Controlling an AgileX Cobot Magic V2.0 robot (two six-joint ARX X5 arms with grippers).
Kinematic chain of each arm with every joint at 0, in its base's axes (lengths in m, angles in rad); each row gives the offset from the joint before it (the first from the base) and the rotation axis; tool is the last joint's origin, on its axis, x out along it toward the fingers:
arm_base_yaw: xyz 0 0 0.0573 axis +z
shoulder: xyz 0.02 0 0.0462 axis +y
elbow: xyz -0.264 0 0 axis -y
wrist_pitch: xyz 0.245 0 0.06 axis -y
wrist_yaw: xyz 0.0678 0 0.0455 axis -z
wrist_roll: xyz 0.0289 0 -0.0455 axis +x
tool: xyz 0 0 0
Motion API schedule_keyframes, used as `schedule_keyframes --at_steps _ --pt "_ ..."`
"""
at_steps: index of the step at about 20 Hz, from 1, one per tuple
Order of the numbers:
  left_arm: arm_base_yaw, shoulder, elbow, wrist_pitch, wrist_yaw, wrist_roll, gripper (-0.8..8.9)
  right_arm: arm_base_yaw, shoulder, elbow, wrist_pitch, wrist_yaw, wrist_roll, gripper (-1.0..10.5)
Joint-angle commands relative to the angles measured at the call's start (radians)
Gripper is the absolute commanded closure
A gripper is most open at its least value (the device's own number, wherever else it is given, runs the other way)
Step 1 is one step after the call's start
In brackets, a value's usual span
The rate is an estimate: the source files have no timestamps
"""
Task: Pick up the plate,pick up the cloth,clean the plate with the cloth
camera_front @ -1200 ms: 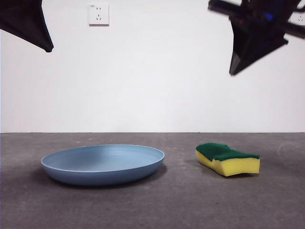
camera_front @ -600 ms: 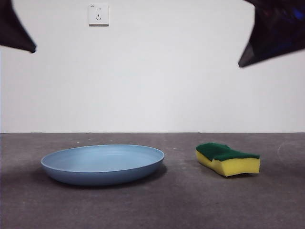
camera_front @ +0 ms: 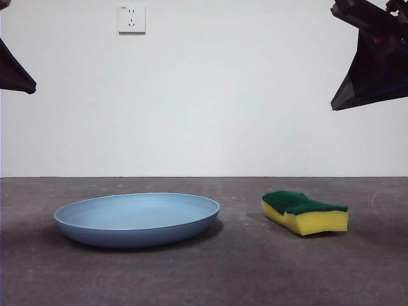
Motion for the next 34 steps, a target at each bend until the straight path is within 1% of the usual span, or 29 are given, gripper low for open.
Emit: schedule_keyframes --at_steps 1,4,6,7,9,12,17,18,21,27,32,34 --pt "0.003 0.000 -0.002 0.002 0.002 -0.006 8.15 0.001 0.000 -0.005 0.003 0.003 0.010 9.5" --pt "0.003 -0.003 -0.002 -0.006 0.002 -0.006 8.15 0.001 0.000 -0.005 0.003 0.003 0.010 9.5" --pt "0.004 -0.036 -0.002 -0.037 0.002 0.000 8.15 0.001 0.000 -0.005 0.003 0.003 0.010 9.5" --pt "0.006 -0.063 -0.002 -0.055 -0.001 0.039 8.15 0.001 0.000 -0.005 0.003 0.003 0.010 9.5" --pt "0.031 -0.129 -0.004 -0.084 0.000 0.082 8.15 0.001 0.000 -0.005 0.003 0.003 0.010 9.5" --pt "0.111 -0.245 -0.038 -0.079 0.007 0.103 8.15 0.001 0.000 -0.005 0.003 0.003 0.010 9.5" --pt "0.257 -0.454 -0.205 -0.038 0.041 0.098 8.15 0.001 0.000 -0.005 0.003 0.003 0.010 9.5" --pt "0.273 -0.483 -0.232 -0.039 0.056 0.099 8.15 0.001 0.000 -0.005 0.003 0.003 0.010 9.5" --pt "0.314 -0.554 -0.312 -0.019 0.059 0.097 8.15 0.001 0.000 -0.005 0.003 0.003 0.010 9.5" --pt "0.376 -0.589 -0.380 -0.017 0.058 0.083 8.15 0.001 0.000 -0.005 0.003 0.003 0.010 9.5" --pt "0.411 -0.616 -0.383 -0.097 0.057 0.084 8.15 0.001 0.000 -0.005 0.003 0.003 0.010 9.5" --pt "0.423 -0.616 -0.383 -0.100 0.058 0.079 8.15 0.001 0.000 -0.005 0.003 0.003 0.010 9.5"
